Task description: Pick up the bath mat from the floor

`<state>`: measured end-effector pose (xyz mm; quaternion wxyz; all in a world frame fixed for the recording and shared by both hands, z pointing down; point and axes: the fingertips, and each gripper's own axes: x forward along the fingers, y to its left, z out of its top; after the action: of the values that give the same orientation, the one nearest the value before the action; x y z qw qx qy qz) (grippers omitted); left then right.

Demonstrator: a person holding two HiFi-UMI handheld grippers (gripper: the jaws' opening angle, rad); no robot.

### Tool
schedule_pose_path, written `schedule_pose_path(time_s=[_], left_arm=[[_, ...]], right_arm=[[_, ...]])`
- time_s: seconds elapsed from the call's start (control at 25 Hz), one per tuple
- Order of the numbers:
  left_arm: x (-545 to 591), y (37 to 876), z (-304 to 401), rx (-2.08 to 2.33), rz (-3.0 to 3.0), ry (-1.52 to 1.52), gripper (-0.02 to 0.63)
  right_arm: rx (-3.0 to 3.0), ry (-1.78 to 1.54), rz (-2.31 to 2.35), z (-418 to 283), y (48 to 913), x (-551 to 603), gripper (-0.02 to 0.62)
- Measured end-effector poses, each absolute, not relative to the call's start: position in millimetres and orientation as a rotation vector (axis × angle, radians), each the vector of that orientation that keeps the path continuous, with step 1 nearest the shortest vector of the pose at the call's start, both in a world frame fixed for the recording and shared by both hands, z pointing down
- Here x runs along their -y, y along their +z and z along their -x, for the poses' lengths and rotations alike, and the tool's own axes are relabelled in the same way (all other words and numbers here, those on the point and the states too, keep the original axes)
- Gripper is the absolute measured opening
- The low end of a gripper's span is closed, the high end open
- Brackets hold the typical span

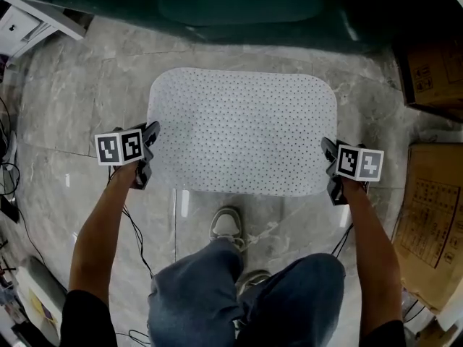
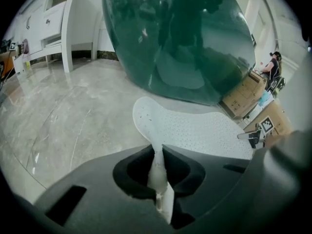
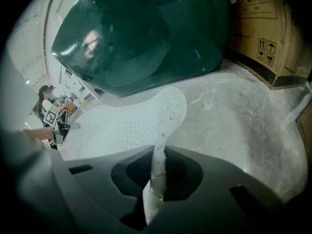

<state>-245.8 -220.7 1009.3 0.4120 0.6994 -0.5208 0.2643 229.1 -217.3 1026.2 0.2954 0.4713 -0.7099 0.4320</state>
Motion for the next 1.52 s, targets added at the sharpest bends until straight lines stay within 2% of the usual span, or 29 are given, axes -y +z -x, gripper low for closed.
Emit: schedule_pose_path(time_s=[0.56, 1.52], left_arm=[[226.9, 878.6, 213.5, 1.266, -1.808, 0.633, 0.031], [190.2, 553.8, 204.7, 1.332, -1.845, 0.57, 0.032]], right_arm=[[1.904, 1.188, -1.251, -212.6, 907.0, 221.0, 0.023], [2.023, 1.064, -1.277, -216.6, 568.7, 197.0, 0.023]])
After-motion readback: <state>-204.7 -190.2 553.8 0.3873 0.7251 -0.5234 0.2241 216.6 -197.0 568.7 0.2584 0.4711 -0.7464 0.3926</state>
